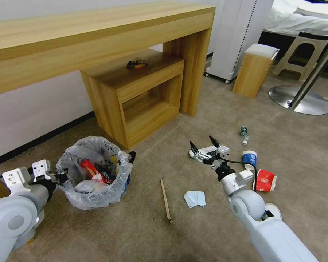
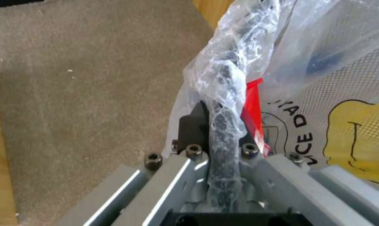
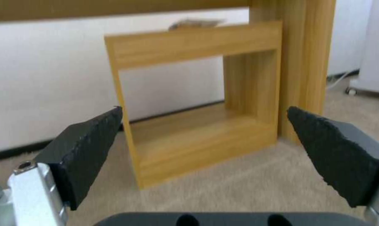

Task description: Pick up the trash bin and place the garbage on the floor into it.

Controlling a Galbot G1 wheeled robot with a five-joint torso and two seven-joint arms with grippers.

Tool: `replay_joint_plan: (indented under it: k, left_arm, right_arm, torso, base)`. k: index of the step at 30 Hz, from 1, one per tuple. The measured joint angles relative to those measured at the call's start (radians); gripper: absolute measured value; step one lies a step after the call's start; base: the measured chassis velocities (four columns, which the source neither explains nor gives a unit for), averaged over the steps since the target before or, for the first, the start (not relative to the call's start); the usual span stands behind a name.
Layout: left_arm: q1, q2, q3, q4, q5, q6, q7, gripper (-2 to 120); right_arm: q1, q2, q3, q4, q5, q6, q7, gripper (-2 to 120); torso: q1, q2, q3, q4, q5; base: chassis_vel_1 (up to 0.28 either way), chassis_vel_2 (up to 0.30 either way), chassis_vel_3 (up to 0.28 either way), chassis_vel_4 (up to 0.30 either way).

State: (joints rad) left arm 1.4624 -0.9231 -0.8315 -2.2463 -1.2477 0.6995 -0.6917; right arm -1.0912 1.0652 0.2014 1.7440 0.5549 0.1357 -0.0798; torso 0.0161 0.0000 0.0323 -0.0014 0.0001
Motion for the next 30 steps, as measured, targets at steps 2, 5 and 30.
replay_joint_plan:
  k: [2, 5, 30]
  left_arm:
    - [0.0, 0.001, -0.002, 0.0, 0.001, 0.0, 0.0, 0]
    - [0.002, 0.004, -0.008, 0.0, 0.001, 0.0, 0.0, 0]
    - [0.013, -0.008, -0.016, -0.021, 0.006, 0.0, 0.001, 0]
  right_arm:
    - [0.004, -0.005, -0.003, 0.001, -0.003, -0.053, 0.0, 100]
    - [0.005, -0.02, -0.003, 0.017, -0.003, -0.162, 0.0, 100]
    - [0.047, -0.039, -0.179, -0.038, -0.013, -0.699, -0.024, 100]
  torso:
    - [0.0, 0.0, 0.0, 0.0002, 0.0]
    - [0.0, 0.0, 0.0, 0.0001, -0.0001]
    - [0.0, 0.0, 0.0, 0.0, -0.0003]
  base:
    - [0.0, 0.0, 0.0, 0.0]
    - [0.0, 0.0, 0.0, 0.0]
    - [0.0, 0.0, 0.0, 0.0]
